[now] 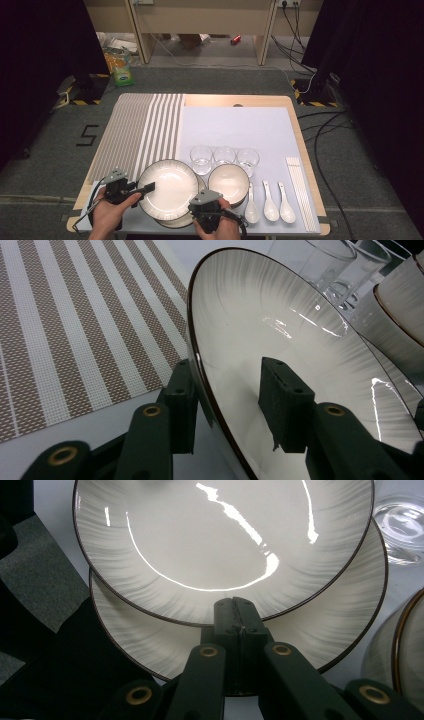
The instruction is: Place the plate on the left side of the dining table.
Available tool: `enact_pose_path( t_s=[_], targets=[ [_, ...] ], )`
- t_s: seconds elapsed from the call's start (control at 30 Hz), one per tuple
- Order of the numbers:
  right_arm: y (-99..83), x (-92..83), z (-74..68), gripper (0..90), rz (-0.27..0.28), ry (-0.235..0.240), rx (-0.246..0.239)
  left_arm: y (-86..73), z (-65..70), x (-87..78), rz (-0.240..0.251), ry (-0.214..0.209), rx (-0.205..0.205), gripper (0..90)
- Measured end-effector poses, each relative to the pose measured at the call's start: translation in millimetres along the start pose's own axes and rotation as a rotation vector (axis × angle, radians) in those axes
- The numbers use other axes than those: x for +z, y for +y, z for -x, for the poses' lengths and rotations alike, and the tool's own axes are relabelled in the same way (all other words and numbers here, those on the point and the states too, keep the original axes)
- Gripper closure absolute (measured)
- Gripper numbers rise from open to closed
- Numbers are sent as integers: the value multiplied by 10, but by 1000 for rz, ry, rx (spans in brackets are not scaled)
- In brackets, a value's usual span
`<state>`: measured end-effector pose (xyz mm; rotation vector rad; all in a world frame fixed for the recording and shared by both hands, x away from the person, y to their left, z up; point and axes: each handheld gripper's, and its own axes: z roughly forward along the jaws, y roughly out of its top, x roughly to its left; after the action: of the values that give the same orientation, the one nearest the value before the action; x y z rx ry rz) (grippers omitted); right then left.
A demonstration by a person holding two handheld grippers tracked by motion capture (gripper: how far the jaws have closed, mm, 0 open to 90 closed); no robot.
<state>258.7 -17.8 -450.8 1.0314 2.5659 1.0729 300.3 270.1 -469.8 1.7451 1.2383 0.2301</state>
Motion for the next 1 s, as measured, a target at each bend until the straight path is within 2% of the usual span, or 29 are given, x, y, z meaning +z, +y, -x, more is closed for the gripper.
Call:
enact_pose_path(
  t_s=[0.07, 0.17, 0.3, 0.4, 0.57, 0.87, 1.0],
  targets=[
    [-3, 6, 4, 900, 0, -2, 0, 3, 2, -7, 16, -4, -16, 626],
    [-7, 17, 6, 900, -2, -1, 1, 18, 3, -28, 32, -6, -12, 654],
    [-15, 31, 5, 888, -6, 1, 0, 24, -16, -49, 74, -38, -61, 720],
    [-21, 37, 6, 874, -1, 5, -5, 25, -25, -41, 88, -51, -109, 749],
    [-35, 43, -2, 844, -7, 18, -3, 42, -37, -35, 113, -77, -159, 790],
    [-19, -26, -12, 803, 25, 41, -5, 58, -83, 7, 104, -109, -224, 810],
    [6, -94, 1, 782, 51, 41, -1, 55, -86, 24, 101, -126, -235, 813]
  ],
)
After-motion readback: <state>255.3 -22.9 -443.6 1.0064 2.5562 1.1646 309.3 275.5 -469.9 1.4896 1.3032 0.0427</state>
